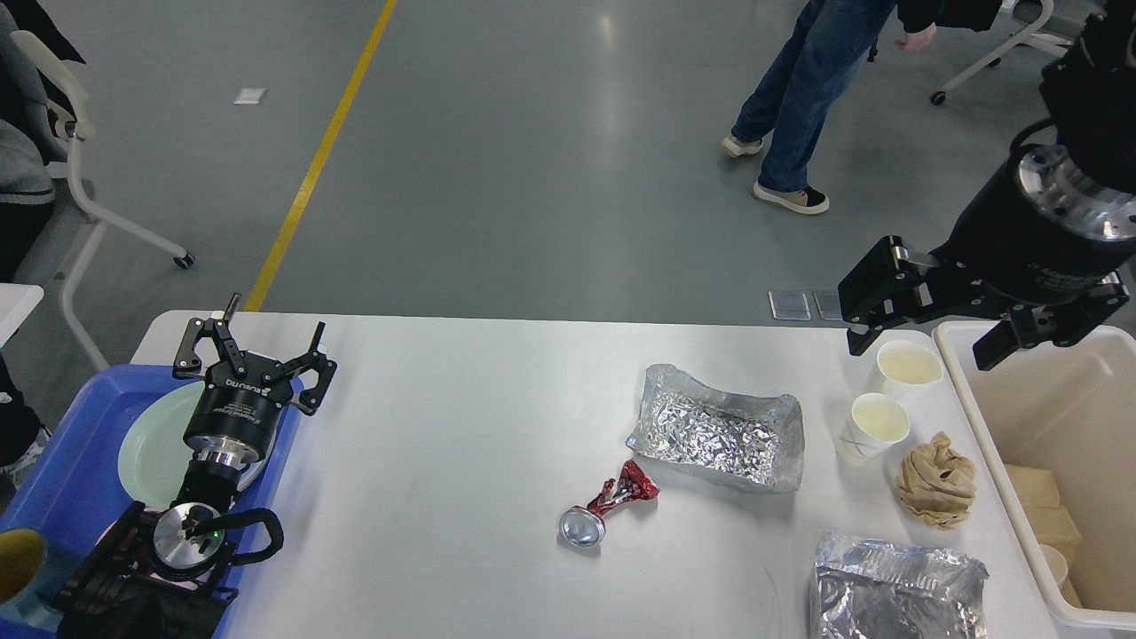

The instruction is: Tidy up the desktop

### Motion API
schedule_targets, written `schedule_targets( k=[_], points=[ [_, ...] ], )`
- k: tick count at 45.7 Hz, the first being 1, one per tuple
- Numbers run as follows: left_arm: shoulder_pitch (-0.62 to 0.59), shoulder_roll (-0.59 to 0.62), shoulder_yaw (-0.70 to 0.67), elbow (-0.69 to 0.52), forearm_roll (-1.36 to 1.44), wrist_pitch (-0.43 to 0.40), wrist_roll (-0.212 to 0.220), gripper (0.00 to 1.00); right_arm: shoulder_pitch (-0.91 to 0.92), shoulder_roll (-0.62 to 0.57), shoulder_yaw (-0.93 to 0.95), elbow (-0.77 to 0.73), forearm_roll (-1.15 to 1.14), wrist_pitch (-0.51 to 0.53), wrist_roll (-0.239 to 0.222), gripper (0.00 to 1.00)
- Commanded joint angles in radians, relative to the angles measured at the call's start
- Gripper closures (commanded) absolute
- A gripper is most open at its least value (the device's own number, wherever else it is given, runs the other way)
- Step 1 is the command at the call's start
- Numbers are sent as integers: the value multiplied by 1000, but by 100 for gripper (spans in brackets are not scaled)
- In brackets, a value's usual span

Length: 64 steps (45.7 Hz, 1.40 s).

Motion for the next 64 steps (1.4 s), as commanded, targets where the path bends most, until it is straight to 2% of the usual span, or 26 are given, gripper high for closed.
schedule_targets(
  k=[1,7,18,27,38,40,46,56,64],
  points=[
    [0,1,0,0,0,0,0,4,-6,-2,0,-2,0,-6,0,0],
    [0,1,0,0,0,0,0,4,-59,0,0,-20,0,-63,0,0],
    [0,1,0,0,0,0,0,4,-294,-8,-6,-104,0,-349,-1,0],
    [0,1,0,0,0,0,0,4,-568,-14,0,-314,9,-491,-1,0],
    [0,1,0,0,0,0,0,4,-920,-34,32,-699,172,-526,-1,0],
    [0,1,0,0,0,0,-1,4,-1022,-34,63,-802,201,-526,-1,0],
    [0,1,0,0,0,0,-1,4,-1199,-34,176,-974,215,-526,-1,0],
    [0,1,0,0,0,0,-1,4,-1385,-28,259,-1203,207,-528,-1,0],
    [0,1,0,0,0,0,-1,4,-1428,-34,289,-1244,209,-557,-1,0]
  ],
)
